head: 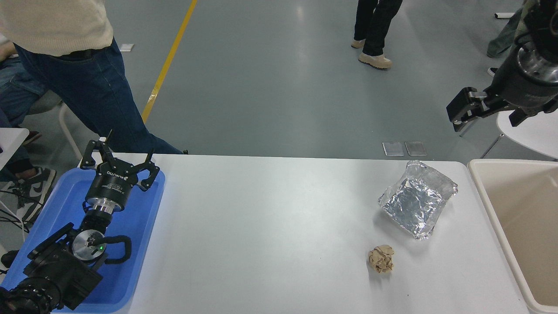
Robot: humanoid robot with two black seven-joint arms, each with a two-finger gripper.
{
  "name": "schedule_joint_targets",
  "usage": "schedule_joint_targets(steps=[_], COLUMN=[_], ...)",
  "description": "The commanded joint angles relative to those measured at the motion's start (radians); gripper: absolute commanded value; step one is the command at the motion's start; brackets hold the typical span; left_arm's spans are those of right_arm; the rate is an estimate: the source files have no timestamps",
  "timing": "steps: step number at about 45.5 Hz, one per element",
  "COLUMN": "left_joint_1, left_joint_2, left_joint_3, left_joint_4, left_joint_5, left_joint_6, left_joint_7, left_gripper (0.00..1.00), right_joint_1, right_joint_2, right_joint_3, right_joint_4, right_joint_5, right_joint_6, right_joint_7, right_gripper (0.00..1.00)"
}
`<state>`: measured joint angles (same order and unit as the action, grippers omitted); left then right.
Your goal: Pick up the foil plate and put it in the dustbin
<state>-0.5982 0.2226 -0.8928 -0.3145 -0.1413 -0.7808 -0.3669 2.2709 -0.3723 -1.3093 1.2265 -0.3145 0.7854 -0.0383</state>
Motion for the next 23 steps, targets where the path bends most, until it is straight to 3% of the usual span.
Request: schedule_joint_targets(steps=[1,23], left_joint_1=[0.0,0.001], left_joint_2=[0.0,0.001], left_joint_3=[0.0,0.0], left_joint_4=[-0.002,0.0], left_joint_5=[0.002,0.0], left_joint_6=[0.0,0.0], left_joint_7=[-0.003,-0.001], left_gripper=[1.0,1.0], right_joint_1=[-0.008,0.027], right_joint_2=[0.003,0.003], right_joint_3=[0.002,0.016], right_joint_4=[-0.001,-0.001], right_joint_5=[0.0,0.0], right_joint_6=[0.0,0.0], right_joint_7=[0.0,0.0], right_gripper=[1.0,1.0])
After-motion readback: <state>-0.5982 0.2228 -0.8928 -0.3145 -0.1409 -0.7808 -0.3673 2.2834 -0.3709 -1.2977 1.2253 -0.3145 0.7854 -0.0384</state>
